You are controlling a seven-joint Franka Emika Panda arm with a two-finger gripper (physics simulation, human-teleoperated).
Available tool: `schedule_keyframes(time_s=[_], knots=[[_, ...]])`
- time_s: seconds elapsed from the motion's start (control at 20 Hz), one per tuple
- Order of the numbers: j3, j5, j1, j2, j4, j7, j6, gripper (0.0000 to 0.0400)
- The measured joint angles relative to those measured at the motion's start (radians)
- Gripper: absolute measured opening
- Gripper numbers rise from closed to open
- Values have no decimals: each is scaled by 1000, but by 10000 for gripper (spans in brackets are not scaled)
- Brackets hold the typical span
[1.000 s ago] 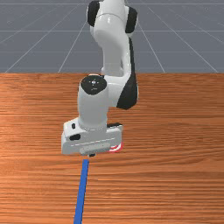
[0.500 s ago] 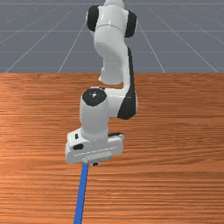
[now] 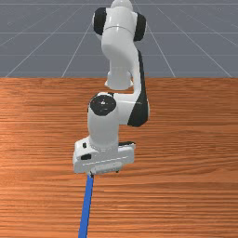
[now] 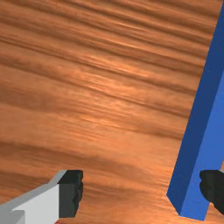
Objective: Pull the pivot to the target area
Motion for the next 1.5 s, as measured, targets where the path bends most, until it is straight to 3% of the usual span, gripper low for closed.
schedule_keyframes(time_s=[0.3,0.35,0.4,0.45,0.65,0.7,0.8,0.85,0.9,0.95,1.0,1.15,1.4,1.5], knots=[[-5,5,-36,11,19,-24,-8,400],[3,7,-39,-20,-56,-65,95,400],[5,10,-40,-23,-69,-67,117,400],[43,37,-61,-47,-159,-104,320,400],[28,32,-54,-7,-129,-98,308,400],[-28,-18,-16,38,-20,-35,138,400],[11,17,-45,16,-68,-84,206,400],[14,2,-49,35,-22,-110,140,400],[14,2,-48,34,-23,-109,141,400],[15,0,-46,33,-25,-113,142,245],[18,-2,-45,31,-27,-121,144,148],[17,-2,-36,29,-32,-111,146,97],[22,-8,-34,8,-47,-134,137,96],[45,-28,-45,-16,-94,-236,164,100]])
